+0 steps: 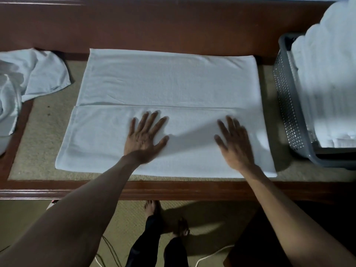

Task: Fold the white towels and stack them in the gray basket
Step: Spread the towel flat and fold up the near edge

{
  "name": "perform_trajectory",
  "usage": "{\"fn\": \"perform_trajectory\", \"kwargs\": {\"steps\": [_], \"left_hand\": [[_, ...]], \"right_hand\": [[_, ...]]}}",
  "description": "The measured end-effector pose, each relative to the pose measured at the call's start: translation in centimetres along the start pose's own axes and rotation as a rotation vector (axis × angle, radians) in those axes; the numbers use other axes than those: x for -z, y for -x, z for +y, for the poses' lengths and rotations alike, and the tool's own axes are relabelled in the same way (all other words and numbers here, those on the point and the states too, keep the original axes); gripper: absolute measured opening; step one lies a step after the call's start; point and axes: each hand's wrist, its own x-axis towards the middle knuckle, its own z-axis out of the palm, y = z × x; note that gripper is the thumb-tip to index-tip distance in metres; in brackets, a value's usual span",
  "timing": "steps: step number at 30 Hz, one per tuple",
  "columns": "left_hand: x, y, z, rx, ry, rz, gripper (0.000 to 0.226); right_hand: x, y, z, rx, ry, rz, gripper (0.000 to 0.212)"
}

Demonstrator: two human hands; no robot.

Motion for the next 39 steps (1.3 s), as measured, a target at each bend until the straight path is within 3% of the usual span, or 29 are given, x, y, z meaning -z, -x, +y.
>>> {"fn": "perform_trajectory", "kwargs": {"steps": [3,7,9,11,13,18,28,39], "left_hand": [[0.2,0.0,0.1,0.001,0.01,0.005,0.067],[0.1,0.0,0.1,0.006,-0.005,0.008,0.067],[-0.1,0.0,0.0,0.006,-0.003,0.018,0.067],[-0.2,-0.1,0.0,0.002,0.004,0.023,0.067],[-0.4,-0.2,-0.1,0.0,-0.002,0.027,0.067],[-1.0,-0.3,-0.3,-0.006,0.012,0.045,0.064],[-0.7,0.0,-1.3,-0.035,0.068,-0.006,0.065],[3.3,4.5,-15.6,0.171,0.029,-0.007,0.063]], "right_hand": [[1.1,0.5,4.4,-0.155,-0.013,0.023,0.067],[1.1,-1.3,2.3,-0.405,-0.135,0.075,0.073],[1.0,-2.3,-1.5,-0.341,-0.19,0.154,0.068],[0.3,-3.1,-6.5,-0.137,-0.256,0.211,0.06],[-0.7,-3.7,-10.9,-0.046,-0.334,0.175,0.059],[-3.0,-4.8,-13.8,-0.171,-0.288,0.214,0.052],[-2.6,-4.8,-14.0,-0.154,-0.115,0.219,0.05],[-2.7,-4.7,-14.3,-0.172,-0.079,0.165,0.055]]}}
